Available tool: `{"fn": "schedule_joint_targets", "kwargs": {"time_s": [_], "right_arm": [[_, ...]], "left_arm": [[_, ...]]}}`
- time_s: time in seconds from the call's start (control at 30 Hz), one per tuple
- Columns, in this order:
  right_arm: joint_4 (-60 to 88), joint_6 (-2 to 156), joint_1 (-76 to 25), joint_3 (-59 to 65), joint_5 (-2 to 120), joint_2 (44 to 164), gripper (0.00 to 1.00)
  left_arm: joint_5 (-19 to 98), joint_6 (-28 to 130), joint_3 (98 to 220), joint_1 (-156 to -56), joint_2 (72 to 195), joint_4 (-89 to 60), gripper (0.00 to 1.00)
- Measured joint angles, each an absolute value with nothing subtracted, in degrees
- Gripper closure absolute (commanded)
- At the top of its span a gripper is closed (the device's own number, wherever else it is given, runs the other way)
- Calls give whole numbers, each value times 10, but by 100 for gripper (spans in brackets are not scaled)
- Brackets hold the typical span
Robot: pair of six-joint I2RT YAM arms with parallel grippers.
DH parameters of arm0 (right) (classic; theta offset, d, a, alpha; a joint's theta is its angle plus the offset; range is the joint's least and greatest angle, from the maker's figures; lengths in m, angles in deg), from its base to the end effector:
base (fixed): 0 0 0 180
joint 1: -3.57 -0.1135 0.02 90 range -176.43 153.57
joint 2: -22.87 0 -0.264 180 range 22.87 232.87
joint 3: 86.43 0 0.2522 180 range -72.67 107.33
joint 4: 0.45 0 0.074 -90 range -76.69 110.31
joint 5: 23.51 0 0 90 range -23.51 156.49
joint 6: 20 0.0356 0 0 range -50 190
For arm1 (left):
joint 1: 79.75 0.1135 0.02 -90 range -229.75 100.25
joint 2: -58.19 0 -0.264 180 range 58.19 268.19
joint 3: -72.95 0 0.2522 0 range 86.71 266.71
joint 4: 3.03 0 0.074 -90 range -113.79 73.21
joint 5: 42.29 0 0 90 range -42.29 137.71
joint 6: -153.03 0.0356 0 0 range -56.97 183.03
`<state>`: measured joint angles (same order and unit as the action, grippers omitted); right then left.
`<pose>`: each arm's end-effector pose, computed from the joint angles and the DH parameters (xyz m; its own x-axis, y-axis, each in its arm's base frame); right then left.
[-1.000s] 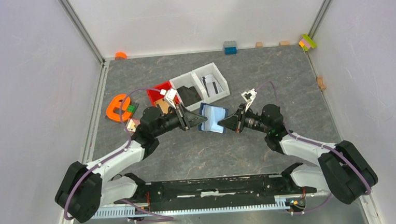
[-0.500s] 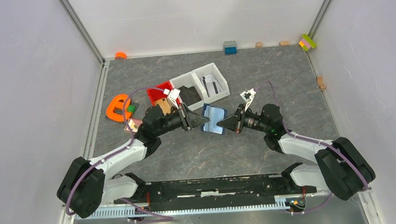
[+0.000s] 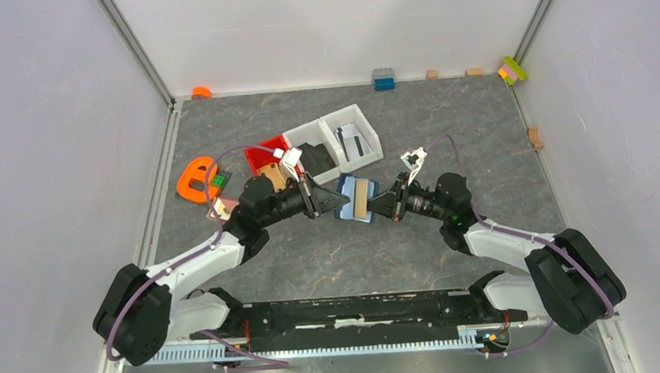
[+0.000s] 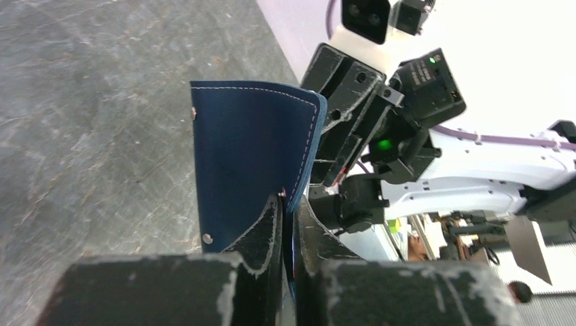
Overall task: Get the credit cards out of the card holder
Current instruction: Remove the credit card from the card holder.
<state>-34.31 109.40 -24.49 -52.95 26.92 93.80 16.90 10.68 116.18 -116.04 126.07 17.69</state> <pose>0.1969 0.1307 0.2033 -0.6290 0.2192 -0.7459 -0.6787 0.3132 0.6643 0.1941 -0.1651 0.2457 -0.7623 -0.2839 -0.5816 0.5184 0.2702 -0.8113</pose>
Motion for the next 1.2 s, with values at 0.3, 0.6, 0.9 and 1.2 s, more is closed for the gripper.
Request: {"fn": "schedule_joint_targets", "kwargs": {"time_s": [0.3, 0.6, 0.9, 1.2], "right_arm": [[-285, 1059, -246, -528, 310, 914, 67], [-279, 1062, -244, -528, 323, 913, 46], [-349, 1081, -239, -574, 339, 848, 12], [-438, 1106, -237, -601, 328, 837, 2]], "left_arm": [[300, 153, 1163, -1169, 1169, 25, 98], [350, 159, 1162, -1169, 1138, -4, 98], [387, 158, 1127, -1169, 1061, 10, 98], [351, 157, 1100, -1169, 1051, 87, 98]]}}
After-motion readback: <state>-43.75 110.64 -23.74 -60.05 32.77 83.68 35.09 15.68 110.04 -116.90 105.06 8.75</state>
